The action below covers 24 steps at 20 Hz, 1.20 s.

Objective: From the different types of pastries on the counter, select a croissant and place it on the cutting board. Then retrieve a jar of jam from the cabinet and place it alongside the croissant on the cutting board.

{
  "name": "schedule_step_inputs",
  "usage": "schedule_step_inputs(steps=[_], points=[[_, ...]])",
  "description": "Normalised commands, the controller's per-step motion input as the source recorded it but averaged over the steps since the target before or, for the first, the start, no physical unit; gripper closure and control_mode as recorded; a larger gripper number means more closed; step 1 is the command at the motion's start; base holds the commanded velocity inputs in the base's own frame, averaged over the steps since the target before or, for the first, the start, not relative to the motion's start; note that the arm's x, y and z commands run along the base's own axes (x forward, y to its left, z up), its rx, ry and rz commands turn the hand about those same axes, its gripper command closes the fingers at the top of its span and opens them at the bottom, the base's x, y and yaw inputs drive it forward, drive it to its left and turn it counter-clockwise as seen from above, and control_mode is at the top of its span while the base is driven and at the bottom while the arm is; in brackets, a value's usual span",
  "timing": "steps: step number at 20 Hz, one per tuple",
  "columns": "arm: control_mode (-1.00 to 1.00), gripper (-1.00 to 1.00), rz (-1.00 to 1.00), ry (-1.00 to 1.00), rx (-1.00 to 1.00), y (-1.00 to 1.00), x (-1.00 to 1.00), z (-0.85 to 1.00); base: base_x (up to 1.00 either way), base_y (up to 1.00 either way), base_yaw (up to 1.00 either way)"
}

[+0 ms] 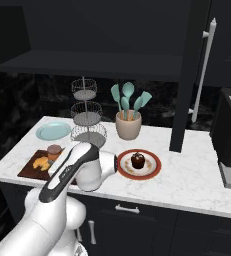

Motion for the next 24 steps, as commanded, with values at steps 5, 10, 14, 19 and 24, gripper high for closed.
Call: schedule_step_inputs(steps=[5, 10, 14, 19, 24], points=[[-1.0, 1.0, -0.04, -0.37, 0.26, 0.55, 0.0, -1.0, 0.0, 0.0, 0.0], [-1.0, 1.0, -0.04, -0.15, 0.27, 0.39, 0.0, -0.64, 0.0, 0.0, 0.0], [-1.0, 1.0, -0.01, 0.03, 0.02, 0.3, 0.0, 0.0, 0.0, 0.0, 0.0], [-1.0, 1.0, -0.02, 0.09, -0.02, 0.35, 0.0, 0.0, 0.0, 0.0, 0.0], [-1.0, 1.0, -0.06, 0.06, -0.09, 0.27, -0.01, 0.0, 0.0, 0.0, 0.0]])
